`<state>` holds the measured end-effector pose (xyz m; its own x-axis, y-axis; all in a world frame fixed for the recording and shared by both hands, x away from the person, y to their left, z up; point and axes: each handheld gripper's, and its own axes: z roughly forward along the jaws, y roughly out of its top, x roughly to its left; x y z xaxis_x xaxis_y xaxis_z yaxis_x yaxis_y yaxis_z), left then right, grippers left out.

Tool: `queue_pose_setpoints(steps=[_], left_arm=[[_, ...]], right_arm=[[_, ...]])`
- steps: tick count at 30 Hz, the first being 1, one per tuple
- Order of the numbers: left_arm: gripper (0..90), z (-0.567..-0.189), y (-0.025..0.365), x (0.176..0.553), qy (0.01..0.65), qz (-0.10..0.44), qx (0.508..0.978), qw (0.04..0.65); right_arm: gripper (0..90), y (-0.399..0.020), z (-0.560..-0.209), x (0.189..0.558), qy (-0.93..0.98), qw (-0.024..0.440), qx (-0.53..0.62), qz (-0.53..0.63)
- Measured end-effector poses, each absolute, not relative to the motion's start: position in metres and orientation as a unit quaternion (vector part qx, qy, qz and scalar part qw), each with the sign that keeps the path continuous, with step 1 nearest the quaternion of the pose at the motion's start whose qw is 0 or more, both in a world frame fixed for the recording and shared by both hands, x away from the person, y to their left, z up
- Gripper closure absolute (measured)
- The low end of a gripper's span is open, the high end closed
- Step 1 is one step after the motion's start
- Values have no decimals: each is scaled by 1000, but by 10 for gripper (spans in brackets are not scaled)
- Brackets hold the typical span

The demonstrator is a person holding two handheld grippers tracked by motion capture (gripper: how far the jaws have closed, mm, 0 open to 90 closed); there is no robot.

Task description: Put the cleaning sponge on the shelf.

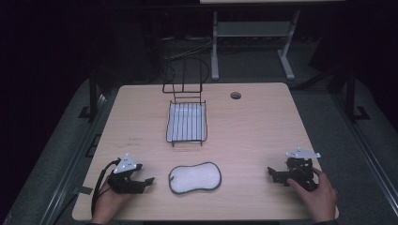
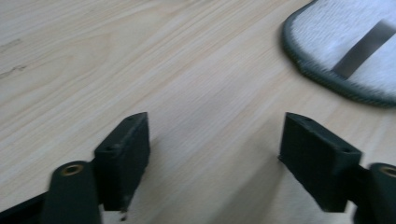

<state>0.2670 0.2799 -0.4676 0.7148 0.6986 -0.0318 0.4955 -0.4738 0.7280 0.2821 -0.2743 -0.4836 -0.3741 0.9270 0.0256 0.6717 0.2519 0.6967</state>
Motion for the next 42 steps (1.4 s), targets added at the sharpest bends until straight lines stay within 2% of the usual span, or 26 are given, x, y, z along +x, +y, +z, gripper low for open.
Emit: queue_pose_setpoints(steps=[10, 14, 31, 42], left_arm=[[771, -446, 265, 254, 329, 97, 844, 412], [896, -442, 256, 250, 317, 78, 848, 418], [897, -445, 208, 240, 262, 30, 867, 422], [897, -457, 187, 246, 248, 13, 886, 391]], right_arm=[[2, -274, -484, 282, 765, 201, 522, 319], [2, -274, -484, 282, 765, 200, 523, 319], [2, -274, -484, 282, 765, 201, 522, 319], [2, -274, -484, 282, 765, 201, 522, 319]])
